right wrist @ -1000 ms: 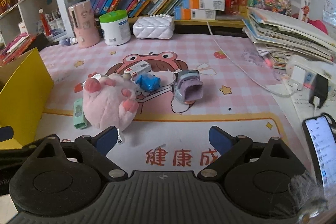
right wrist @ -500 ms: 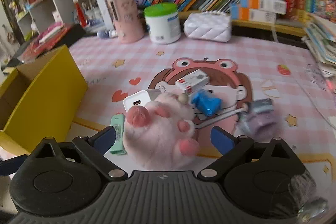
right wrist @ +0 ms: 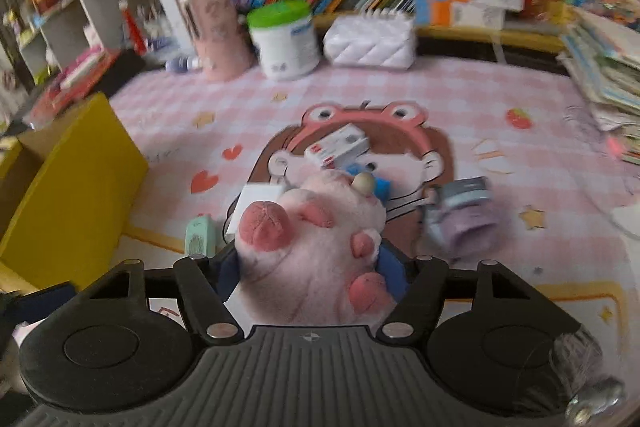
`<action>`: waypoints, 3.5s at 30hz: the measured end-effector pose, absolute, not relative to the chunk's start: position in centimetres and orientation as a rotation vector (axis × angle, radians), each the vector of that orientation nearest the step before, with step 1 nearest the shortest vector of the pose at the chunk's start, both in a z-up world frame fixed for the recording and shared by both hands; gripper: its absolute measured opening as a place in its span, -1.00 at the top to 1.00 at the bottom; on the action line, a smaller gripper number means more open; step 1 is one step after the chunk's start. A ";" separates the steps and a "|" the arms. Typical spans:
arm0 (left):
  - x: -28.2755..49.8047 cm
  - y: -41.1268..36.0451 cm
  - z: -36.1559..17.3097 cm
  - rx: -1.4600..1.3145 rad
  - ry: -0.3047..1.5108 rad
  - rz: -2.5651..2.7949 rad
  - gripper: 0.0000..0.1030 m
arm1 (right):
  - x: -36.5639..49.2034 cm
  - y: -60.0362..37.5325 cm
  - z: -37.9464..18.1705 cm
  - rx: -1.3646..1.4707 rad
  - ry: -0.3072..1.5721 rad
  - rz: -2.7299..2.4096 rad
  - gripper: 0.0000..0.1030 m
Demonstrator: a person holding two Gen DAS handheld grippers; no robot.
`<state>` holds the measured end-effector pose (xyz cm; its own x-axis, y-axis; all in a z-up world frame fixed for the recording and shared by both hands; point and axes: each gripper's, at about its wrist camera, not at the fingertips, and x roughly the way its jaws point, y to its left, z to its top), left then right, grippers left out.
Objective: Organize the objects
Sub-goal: 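Grasp the large pink plush pig with the right tool, then grasp the mint-green item with the left tool while the right tool lifts the pig, then carry the pig and mint-green item with both tools over the yellow box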
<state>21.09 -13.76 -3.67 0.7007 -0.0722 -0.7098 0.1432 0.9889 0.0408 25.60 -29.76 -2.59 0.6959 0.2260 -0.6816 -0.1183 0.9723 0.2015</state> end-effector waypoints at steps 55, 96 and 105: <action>12.1 -3.7 -0.7 -0.037 0.712 -0.119 0.55 | 13.1 -19.4 -1.2 -0.065 0.783 0.083 -0.31; -2.0 13.0 -0.7 -0.111 0.722 0.030 0.55 | 0.3 -2.7 -2.5 -0.042 0.888 0.340 -0.31; -2.1 14.2 -0.4 -0.116 0.705 0.029 0.55 | 0.3 -1.5 -2.1 -0.050 0.874 0.344 -0.31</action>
